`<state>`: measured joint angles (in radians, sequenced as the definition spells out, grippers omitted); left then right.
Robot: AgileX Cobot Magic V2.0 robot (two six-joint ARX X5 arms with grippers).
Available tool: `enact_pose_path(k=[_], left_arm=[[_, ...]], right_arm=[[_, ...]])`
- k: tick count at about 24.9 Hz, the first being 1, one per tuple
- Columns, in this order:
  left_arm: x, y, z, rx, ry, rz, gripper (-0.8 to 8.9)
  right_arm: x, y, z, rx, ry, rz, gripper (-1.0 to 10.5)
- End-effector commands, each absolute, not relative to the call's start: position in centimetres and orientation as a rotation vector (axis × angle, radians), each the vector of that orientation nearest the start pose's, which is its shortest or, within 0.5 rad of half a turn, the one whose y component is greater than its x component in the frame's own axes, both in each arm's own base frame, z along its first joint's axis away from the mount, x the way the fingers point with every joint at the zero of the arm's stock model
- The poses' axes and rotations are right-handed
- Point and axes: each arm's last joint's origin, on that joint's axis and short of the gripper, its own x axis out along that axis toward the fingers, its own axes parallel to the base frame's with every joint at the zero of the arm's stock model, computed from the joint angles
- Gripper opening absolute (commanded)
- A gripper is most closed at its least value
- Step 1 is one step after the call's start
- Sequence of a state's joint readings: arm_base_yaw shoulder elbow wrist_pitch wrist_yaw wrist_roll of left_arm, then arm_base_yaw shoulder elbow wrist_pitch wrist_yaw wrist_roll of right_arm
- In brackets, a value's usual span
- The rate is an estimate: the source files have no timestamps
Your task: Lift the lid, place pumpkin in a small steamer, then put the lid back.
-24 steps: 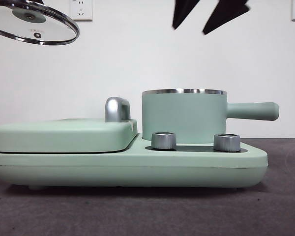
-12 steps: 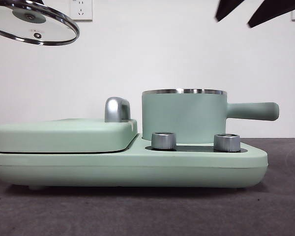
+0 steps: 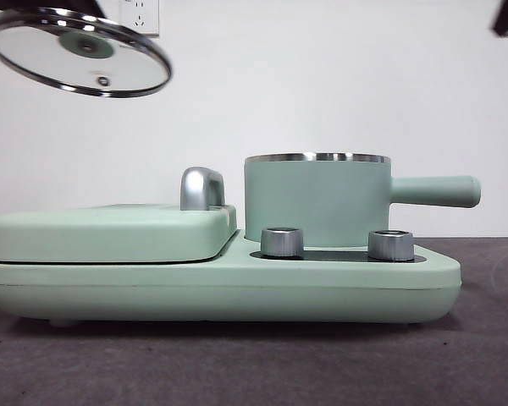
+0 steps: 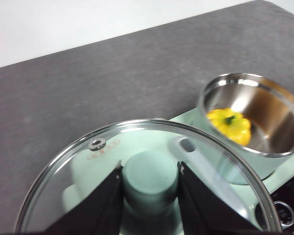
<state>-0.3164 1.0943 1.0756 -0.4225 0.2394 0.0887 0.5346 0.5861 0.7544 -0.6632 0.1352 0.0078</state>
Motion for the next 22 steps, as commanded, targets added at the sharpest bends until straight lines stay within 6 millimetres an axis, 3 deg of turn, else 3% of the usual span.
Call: enact_pose_path(k=[1, 9, 22], left_arm=[[22.3, -9.0, 35.8, 0.103, 0.364, -0.613, 0.10], [23.9, -13.8, 35.0, 0.121, 0.265, -0.752, 0.10], [27.4, -20.2, 32.3, 0.112, 0.117, -0.814, 0.11]], right_arm=[[9.2, 5.0, 30.5, -0.142, 0.466, 0.387, 3.4], [6.8, 3.5, 30.1, -0.125, 0.495, 0.356, 3.4], [6.4, 3.3, 29.7, -0.068, 0.560, 0.336, 3.4]])
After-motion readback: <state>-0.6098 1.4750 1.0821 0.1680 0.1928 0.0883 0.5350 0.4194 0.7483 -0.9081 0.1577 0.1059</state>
